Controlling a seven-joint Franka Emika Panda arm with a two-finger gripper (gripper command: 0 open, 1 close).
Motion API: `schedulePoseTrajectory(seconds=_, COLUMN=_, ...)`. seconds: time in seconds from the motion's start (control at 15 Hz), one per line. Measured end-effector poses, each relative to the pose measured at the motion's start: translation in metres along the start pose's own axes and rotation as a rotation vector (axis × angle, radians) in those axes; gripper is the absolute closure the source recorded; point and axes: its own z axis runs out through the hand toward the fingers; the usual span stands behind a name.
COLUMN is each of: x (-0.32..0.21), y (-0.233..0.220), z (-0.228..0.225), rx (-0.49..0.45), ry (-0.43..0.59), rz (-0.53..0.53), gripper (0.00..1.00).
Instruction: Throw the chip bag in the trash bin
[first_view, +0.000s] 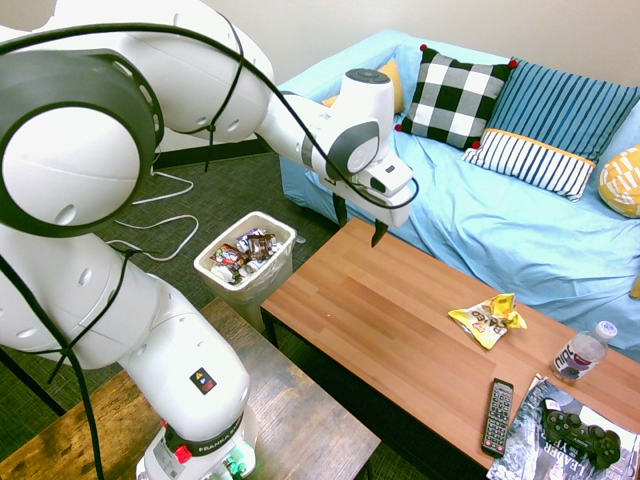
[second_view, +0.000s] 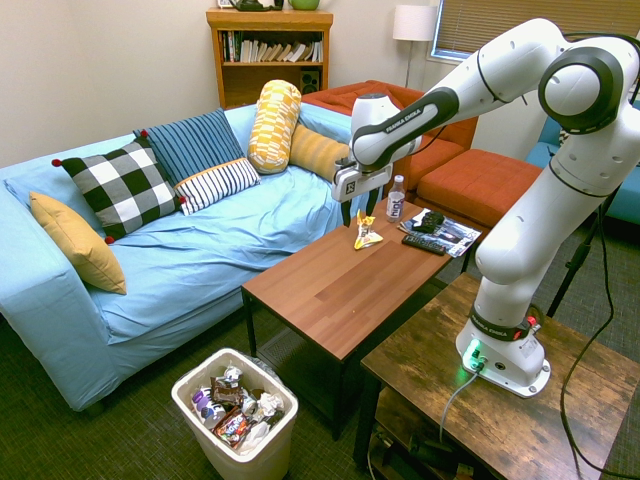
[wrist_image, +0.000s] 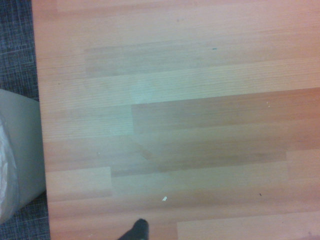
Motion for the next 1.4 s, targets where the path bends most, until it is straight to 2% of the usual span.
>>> schedulePoseTrajectory(seconds=0.2, x=0.002, y=-0.006, z=0.006, rx=-0.003, ry=0.004, rz=0.009, gripper=0.00)
schedulePoseTrajectory(seconds=0.4, x=0.028, y=-0.021, z=0.025, rx=-0.004, ry=0.020, rz=0.075, gripper=0.00)
schedulePoseTrajectory(seconds=0.73, x=0.152, y=-0.003, z=0.041, rx=0.009, ry=0.046, rz=0.262, gripper=0.00)
schedulePoseTrajectory(seconds=1.07, x=0.271, y=0.023, z=0.091, rx=0.014, ry=0.030, rz=0.409, gripper=0.00)
schedulePoseTrajectory(seconds=1.4, x=0.322, y=0.018, z=0.161, rx=-0.034, ry=-0.022, rz=0.476, gripper=0.00)
